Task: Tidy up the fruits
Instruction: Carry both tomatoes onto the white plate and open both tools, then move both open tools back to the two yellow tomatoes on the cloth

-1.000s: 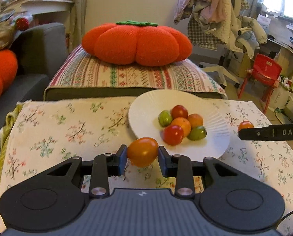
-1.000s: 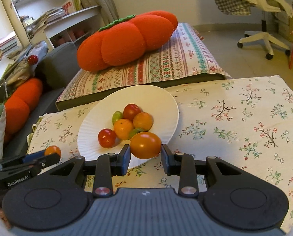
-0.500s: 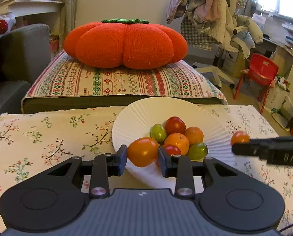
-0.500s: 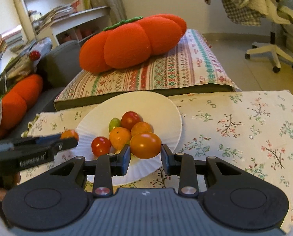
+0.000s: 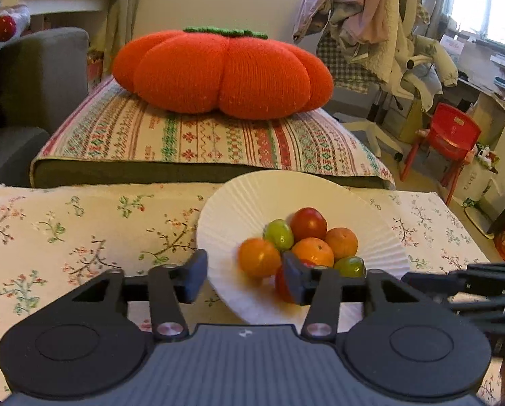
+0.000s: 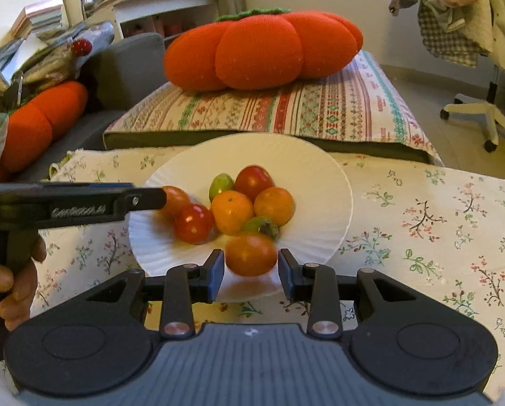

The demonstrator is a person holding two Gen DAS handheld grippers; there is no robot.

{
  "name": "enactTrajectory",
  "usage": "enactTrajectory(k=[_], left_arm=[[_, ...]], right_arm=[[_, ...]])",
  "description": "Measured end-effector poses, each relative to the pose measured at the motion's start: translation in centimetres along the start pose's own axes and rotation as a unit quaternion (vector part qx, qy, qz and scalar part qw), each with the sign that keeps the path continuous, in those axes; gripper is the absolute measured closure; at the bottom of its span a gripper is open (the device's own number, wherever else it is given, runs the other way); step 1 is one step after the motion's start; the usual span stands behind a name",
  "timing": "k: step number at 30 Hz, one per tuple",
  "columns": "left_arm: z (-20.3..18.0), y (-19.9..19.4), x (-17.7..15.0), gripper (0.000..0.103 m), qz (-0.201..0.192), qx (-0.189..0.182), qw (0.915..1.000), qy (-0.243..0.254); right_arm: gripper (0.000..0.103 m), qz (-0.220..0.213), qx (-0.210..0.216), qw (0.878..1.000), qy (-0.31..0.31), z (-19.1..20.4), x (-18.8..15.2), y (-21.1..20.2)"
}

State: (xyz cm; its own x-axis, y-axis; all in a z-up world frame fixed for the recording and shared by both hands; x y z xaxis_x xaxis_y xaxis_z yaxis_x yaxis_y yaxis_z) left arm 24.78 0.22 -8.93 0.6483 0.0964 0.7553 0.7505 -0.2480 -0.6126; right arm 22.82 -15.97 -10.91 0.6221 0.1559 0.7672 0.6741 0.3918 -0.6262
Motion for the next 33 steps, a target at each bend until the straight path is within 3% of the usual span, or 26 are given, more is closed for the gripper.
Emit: enactTrajectory(k=[4,13,21,26,33], left_arm=[[1.3,-1.6,-0.2,0.069,0.003,0.002,0.9999,-0.015],[2.3,-4.9,-2.0,0.066,0.028,0.025,0.9988,-0.03],[1.4,-7.4,-4.2,0.057,0.042,0.045,0.9977,-0.028],[1.7,-8.6,-5.7,0.046,0.055,0.068,0.9958,-0.027],[1.7,-10.4,-6.3,0.023,0.043,0.078,0.9956,-0.031]], right_arm=[[0.071,-0.014,0.016,0.999,0.046,-1.2,0.7,-1.0],[0.064,-0.019,0.008,0.993,0.117,-3.4,0.9,-2.2],[0.042,-0.015,0.018,0.991,0.129,-3.1,0.7,-3.8],[0.039,0.002,0.044,0.992,0.117,-1.6,0.0,-4.9],[0.031,0.021,0.067,0.993,0.09,1.4,-1.0,-5.8]])
Point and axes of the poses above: each gripper's, at about its wrist camera, not at the fingertips, and y roughly the way its jaws point, z to its left, x to its top, the point moved 6 cm from there along y, roughly the way its jaws point, and after that the axes turned 7 degrees about -y, right-handed, at the moved point
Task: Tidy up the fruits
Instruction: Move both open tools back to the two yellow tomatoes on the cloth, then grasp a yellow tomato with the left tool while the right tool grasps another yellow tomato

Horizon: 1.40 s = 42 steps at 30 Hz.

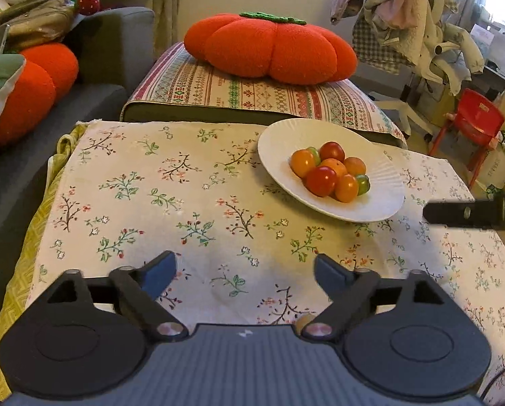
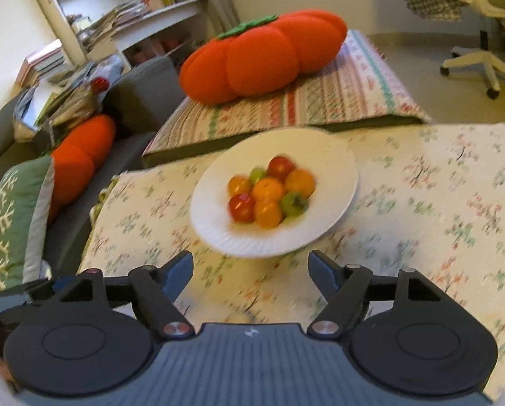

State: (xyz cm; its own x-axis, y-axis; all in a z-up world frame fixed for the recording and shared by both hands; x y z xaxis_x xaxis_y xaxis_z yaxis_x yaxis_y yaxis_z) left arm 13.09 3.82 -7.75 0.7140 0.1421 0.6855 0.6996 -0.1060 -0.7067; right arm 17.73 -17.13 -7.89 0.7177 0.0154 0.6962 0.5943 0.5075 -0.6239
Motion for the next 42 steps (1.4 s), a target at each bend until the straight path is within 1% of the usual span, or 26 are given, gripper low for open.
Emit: enactTrajectory(k=[1,4,7,10,16,19,23,25,27,29,30,32,33,35,36,37,38,39,40,41,42], left_arm=[[-0.1,0.0,-0.1,0.02,0.001,0.0,1.0,0.001],[-0.3,0.3,-0.4,0.018,0.005,0.012,0.9998,0.012],[-0.4,0.6,-0.7,0.016,0.009,0.028,0.9992,0.026],[-0.6,0.7,-1.3,0.015,0.013,0.024,0.9991,0.031],[-0.1,1.6,-2.5,0.015,0.038,0.018,0.9991,0.004],[-0.1,1.9,-3.1,0.017,0.052,0.009,0.9986,-0.001],[-0.9,2.0,-3.6,0.019,0.052,-0.002,0.9985,0.019],[-1.5,2.2,-4.2,0.021,0.06,-0.003,0.9977,0.032],[-2.0,2.7,-4.9,0.026,0.07,0.0,0.9964,0.047],[-2.2,3.0,-5.4,0.036,0.077,0.005,0.9953,0.058],[-2.3,3.2,-5.5,0.037,0.078,0.003,0.9951,0.06],[-2.3,3.5,-5.7,0.044,0.081,-0.003,0.995,0.058],[-2.4,3.5,-5.7,0.046,0.08,-0.005,0.9951,0.057],[-2.5,3.5,-5.7,0.06,0.077,-0.003,0.9952,0.061],[-2.5,3.5,-5.7,0.064,0.077,-0.004,0.995,0.064],[-2.5,3.5,-5.7,0.073,0.077,-0.006,0.9949,0.064],[-2.5,3.6,-5.7,0.08,0.079,-0.006,0.9948,0.064],[-2.5,3.6,-5.7,0.084,0.08,-0.006,0.9947,0.064],[-2.5,3.7,-5.7,0.092,0.08,-0.004,0.9946,0.066],[-2.4,3.7,-5.7,0.098,0.079,-0.002,0.9946,0.068],[-2.4,3.8,-5.6,0.098,0.078,-0.002,0.9946,0.068]], right_arm=[[0.031,0.007,0.001,1.0,-0.005,0.4,-0.4,0.0],[0.029,0.019,-0.002,1.0,-0.018,1.3,-1.1,0.0],[0.024,0.02,-0.003,1.0,-0.019,1.5,-1.4,-0.1],[0.023,0.027,-0.01,0.999,-0.018,1.3,-1.6,0.2],[0.023,0.039,-0.022,0.999,-0.007,0.6,-2.1,0.8],[0.026,0.047,-0.021,0.998,-0.017,1.0,-2.5,1.2],[0.04,0.053,-0.022,0.998,-0.029,1.3,-2.7,1.7],[0.044,0.058,-0.023,0.998,-0.029,1.2,-2.9,2.0],[0.051,0.064,-0.027,0.997,-0.031,1.1,-3.1,2.4],[0.052,0.07,-0.03,0.997,-0.033,1.0,-3.3,2.9],[0.053,0.073,-0.031,0.996,-0.034,1.0,-3.3,3.1],[0.054,0.077,-0.026,0.996,-0.036,1.3,-3.5,3.5],[0.055,0.08,-0.022,0.996,-0.037,1.5,-3.6,3.8],[0.055,0.085,-0.017,0.995,-0.044,2.0,-3.8,4.2],[0.056,0.088,-0.017,0.995,-0.047,2.2,-4.0,4.4],[0.056,0.091,-0.017,0.994,-0.052,2.4,-4.1,4.7],[0.057,0.096,-0.018,0.994,-0.056,2.6,-4.3,5.0],[0.059,0.101,-0.019,0.993,-0.061,2.8,-4.5,5.4],[0.06,0.105,-0.021,0.992,-0.064,2.8,-4.7,5.6],[0.064,0.108,-0.023,0.992,-0.068,2.9,-4.9,5.8],[0.07,0.111,-0.025,0.991,-0.071,3.0,-5.0,6.0]])
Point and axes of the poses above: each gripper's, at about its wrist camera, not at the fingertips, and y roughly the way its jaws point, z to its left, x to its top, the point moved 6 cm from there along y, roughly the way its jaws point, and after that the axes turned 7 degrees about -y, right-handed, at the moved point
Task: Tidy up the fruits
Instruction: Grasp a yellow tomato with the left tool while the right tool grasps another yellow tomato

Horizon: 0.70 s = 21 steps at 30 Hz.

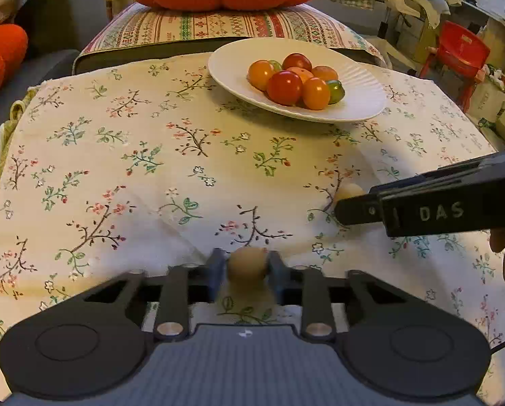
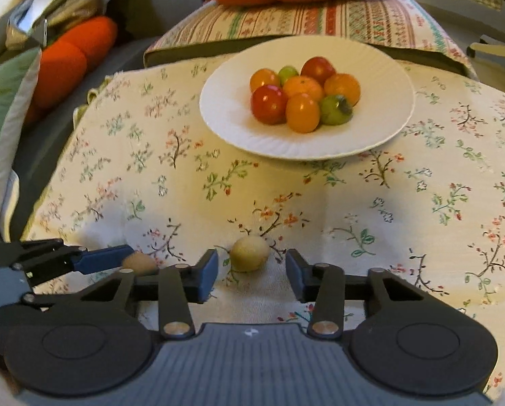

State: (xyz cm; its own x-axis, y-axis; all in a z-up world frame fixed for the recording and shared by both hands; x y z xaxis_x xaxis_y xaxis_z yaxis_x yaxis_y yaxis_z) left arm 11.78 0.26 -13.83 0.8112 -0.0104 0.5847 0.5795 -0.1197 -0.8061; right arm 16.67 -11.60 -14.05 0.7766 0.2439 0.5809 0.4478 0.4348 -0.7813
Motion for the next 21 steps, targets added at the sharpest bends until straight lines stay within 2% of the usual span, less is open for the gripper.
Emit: enactTrajectory(k=[3,12,21], left_arm=[[0.1,0.0,0.1,0.098,0.0,-0.003,1.0,-0.005],[0.2,-0.2,0.3,0.099,-0.003,-0.002,0.9999,-0.011],[0.7,-1.3,1.5,0.099,-0.028,-0.004,0.9992,-0.028]], right_arm=[[0.08,0.007,-0.005,1.0,-0.006,0.0,-0.1,0.4],[0.08,-0.004,-0.008,1.0,-0.001,-0.2,0.3,-0.2],[0.08,-0.03,-0.004,1.0,0.005,-0.3,1.2,-2.0]])
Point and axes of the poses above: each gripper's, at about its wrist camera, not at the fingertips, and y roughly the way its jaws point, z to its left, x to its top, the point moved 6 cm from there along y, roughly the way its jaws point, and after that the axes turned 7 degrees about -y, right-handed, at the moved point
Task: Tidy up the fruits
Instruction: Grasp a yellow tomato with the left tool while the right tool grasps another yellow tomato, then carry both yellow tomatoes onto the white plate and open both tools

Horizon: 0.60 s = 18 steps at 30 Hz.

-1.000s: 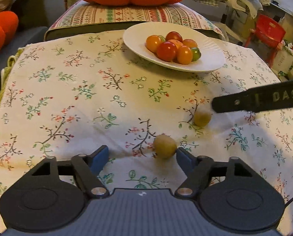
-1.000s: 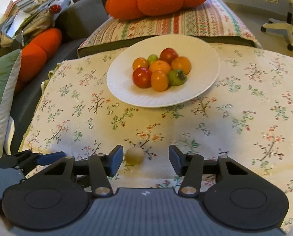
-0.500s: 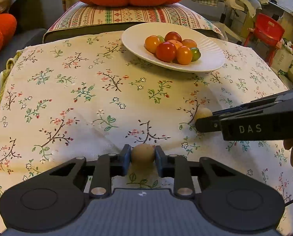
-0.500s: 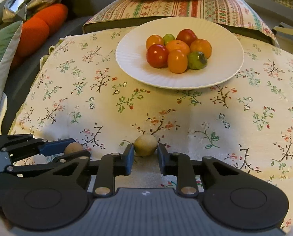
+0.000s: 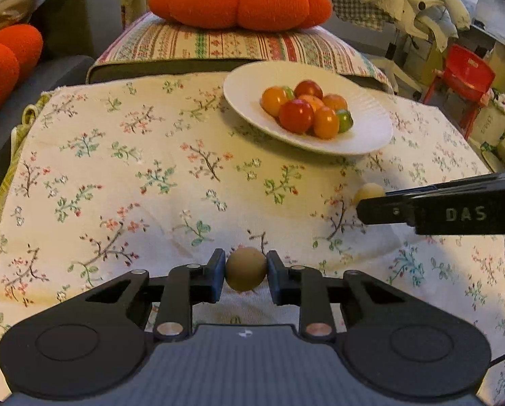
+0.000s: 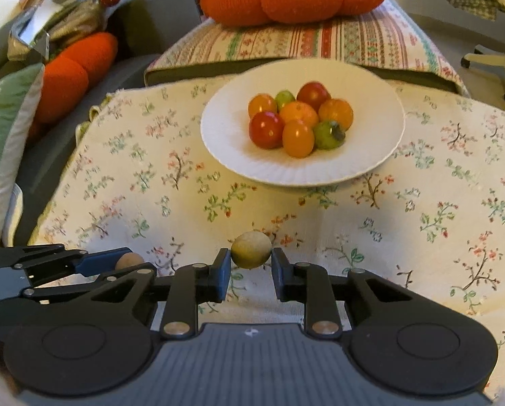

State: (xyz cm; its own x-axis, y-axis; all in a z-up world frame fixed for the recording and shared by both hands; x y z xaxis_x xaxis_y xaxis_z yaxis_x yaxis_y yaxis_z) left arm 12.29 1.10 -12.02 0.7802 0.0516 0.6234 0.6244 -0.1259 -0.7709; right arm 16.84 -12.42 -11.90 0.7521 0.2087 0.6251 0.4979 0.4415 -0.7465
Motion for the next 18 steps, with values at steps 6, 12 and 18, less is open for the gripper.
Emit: enactTrajectory(k=[6,12,18], left_arm=[[0.3,-0.7,1.3,0.099,-0.022,-0.004,0.9997,-0.007],[0.6,-1.2,2.7,0.098,-0.044,-0.016,0.9986,-0.026],[0.3,-1.5,3.6,0.098,-0.062,-0.025,0.9971,-0.036]], right_arm=[[0.08,-0.027,0.005,1.0,0.016,-1.0,0.9,-1.5],[0.08,-0.046,-0.001,0.998,0.04,-2.5,1.5,-2.5],[0.08,-0.066,-0.021,0.996,0.063,-4.3,2.0,-3.4]])
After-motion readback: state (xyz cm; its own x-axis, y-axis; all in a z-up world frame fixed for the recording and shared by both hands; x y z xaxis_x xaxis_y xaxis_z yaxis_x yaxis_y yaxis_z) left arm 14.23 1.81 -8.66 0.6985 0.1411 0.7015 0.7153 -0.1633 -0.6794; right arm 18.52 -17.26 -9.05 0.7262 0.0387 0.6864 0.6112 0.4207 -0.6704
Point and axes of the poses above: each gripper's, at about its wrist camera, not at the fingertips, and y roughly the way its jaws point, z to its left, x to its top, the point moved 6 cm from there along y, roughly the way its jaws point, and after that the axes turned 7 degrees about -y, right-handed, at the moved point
